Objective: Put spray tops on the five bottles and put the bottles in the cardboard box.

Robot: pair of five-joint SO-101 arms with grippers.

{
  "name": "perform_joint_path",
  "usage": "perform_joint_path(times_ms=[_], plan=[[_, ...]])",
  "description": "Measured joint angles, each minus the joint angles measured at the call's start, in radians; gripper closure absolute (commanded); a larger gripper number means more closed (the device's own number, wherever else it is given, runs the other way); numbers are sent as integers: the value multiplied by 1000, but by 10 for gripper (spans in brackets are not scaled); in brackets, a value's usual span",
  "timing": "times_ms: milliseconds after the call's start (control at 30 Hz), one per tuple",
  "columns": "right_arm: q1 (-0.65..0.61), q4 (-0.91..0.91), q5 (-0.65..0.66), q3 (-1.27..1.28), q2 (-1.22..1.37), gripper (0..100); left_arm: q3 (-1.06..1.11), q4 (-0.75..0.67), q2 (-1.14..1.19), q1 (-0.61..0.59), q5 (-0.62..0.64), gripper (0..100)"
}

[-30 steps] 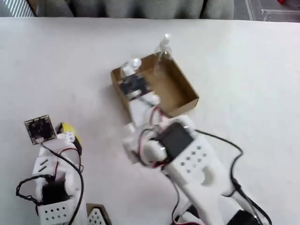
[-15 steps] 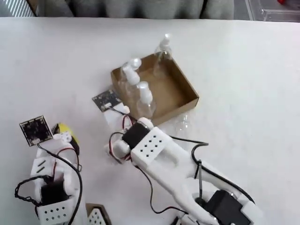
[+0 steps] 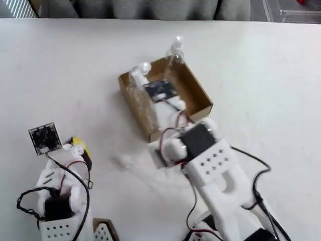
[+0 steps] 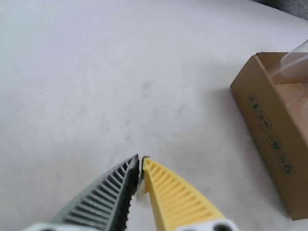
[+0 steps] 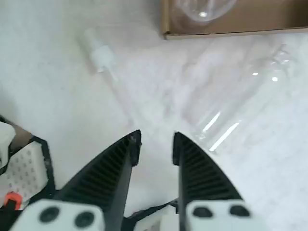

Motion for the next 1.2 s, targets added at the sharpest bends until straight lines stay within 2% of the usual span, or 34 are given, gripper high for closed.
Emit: perform_joint_path(times_ms=[200,400,600,767,967,1200], plan=[[250,6,245,66,-46,943,0,3,0,43,44,976],[433,-87,267,150,-41,943,0,17,0,115,41,976],[462,-298,110,244,71,930,0,28,0,137,31,976],[448,-419,5,244,218,824,0,34,0,186,28,972],[443,-486,-52,244,296,817,0,37,0,230,25,823],[391,-525,-120,250,313,733,-18,37,0,262,25,895]])
